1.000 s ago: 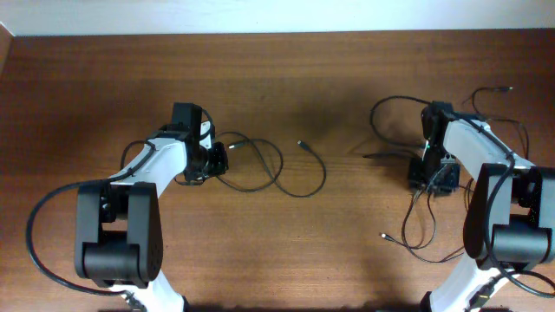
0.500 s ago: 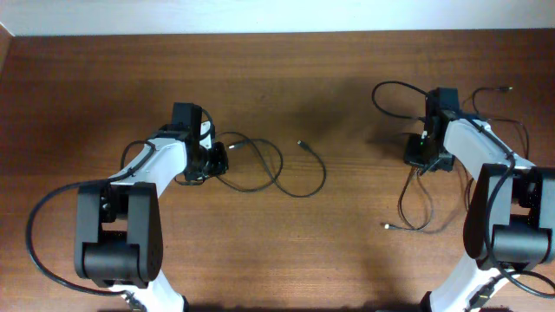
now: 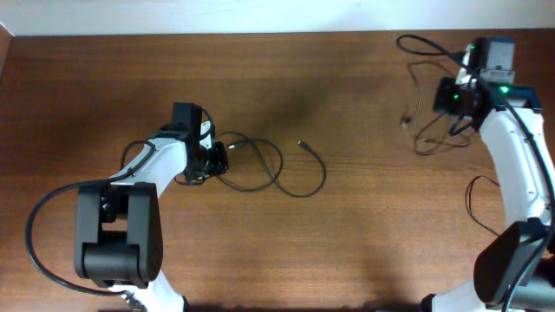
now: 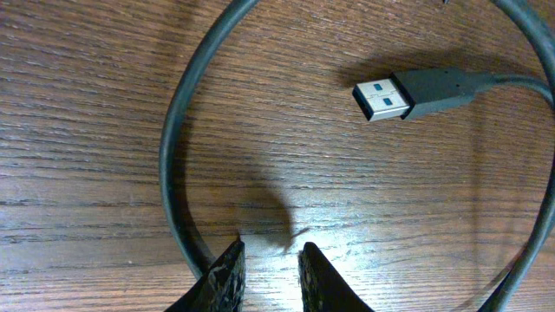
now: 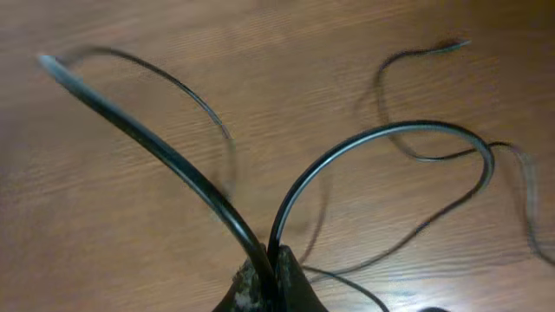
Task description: Untangle cables
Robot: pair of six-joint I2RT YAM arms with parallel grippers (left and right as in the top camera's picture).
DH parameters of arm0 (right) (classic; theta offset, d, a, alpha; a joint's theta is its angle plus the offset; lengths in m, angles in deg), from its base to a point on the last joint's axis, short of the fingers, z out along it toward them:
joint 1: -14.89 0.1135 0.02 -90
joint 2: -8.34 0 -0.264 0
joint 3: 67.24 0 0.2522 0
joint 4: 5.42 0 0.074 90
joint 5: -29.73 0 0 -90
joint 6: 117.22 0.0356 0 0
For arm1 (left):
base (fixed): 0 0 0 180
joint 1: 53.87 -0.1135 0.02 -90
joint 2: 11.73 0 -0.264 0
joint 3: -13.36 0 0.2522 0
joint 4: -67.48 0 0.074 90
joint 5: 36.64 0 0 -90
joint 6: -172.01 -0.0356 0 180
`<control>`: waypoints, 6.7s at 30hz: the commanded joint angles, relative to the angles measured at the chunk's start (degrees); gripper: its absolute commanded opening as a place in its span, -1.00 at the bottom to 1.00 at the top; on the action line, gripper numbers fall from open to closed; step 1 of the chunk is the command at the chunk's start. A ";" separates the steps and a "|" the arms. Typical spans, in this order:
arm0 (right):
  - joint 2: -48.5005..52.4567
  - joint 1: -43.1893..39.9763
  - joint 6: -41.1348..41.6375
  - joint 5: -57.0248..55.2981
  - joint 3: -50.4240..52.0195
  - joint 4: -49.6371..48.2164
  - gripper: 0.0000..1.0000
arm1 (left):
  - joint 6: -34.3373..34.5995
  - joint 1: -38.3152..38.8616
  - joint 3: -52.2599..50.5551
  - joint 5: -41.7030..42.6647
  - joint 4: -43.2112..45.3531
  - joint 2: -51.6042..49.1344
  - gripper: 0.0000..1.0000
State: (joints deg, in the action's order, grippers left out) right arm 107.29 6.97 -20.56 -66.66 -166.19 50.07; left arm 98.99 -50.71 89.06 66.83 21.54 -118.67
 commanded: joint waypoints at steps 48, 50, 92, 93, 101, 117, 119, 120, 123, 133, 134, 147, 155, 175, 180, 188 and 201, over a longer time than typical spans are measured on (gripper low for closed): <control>3.65 8.74 -3.48 29.57 0.55 15.93 0.95 | 3.48 -3.54 6.80 -8.33 -11.47 3.78 -1.00; 3.65 10.80 -3.48 29.57 0.55 15.91 0.96 | 4.24 -5.70 6.80 -6.25 -11.89 3.78 -1.00; 23.21 50.73 -21.44 28.04 0.55 -10.49 0.97 | 4.44 -15.54 6.80 -3.85 -12.46 3.78 0.97; 23.91 50.71 -21.44 28.04 0.55 -11.10 0.97 | 4.44 -15.56 6.80 -3.85 -12.46 3.78 0.98; 20.50 50.60 -21.03 24.74 -3.93 -11.13 0.97 | 4.44 -15.54 6.80 -3.85 -12.46 3.78 0.98; 22.49 50.66 -21.03 20.31 -1.36 -8.33 0.97 | 4.44 -15.54 6.80 -3.85 -12.46 3.78 0.98; 22.51 50.66 -21.03 24.13 -0.94 -8.20 0.97 | 4.44 -15.54 6.80 -3.85 -12.46 3.78 0.98; 22.51 50.66 -21.03 24.81 -0.72 -8.15 0.97 | 4.44 -15.54 6.80 -3.85 -12.46 3.78 0.98; 22.51 50.66 -21.03 25.11 0.55 -8.04 0.97 | 4.44 -15.54 6.80 -3.85 -12.46 3.78 0.98; 22.34 50.64 -21.24 25.07 0.26 -9.35 0.97 | 4.44 -15.58 6.80 -3.85 -12.46 3.78 0.98; 21.57 50.60 -21.18 25.05 -0.70 -9.07 0.97 | 4.44 -15.58 6.80 -3.85 -12.46 3.78 0.98; 23.32 50.58 -21.22 13.38 -3.10 -8.85 0.97 | 4.44 -15.58 6.80 -3.85 -12.46 3.78 0.98; 24.17 50.71 -21.20 27.71 -3.10 -5.81 0.97 | 4.44 -15.58 6.80 -3.85 -12.46 3.78 0.98; 24.22 52.52 -21.24 26.93 -3.10 -4.26 0.97 | 4.44 -15.58 6.80 -3.85 -12.48 3.78 0.98; 24.22 52.57 -21.24 26.75 -3.10 -4.28 0.97 | 4.44 -15.58 6.80 -3.85 -12.46 3.78 0.98; 24.22 52.61 -21.24 26.77 -3.10 -7.74 0.98 | 4.44 -15.58 6.80 -3.85 -12.46 3.78 0.98; 28.39 55.54 -21.22 20.72 -3.10 -10.71 0.44 | 4.44 -15.58 6.80 -3.85 -12.46 3.78 0.98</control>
State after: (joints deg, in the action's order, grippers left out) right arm 132.95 62.25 -41.46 -44.17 -168.24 39.69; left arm 103.25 -66.21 95.18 62.57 9.12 -115.87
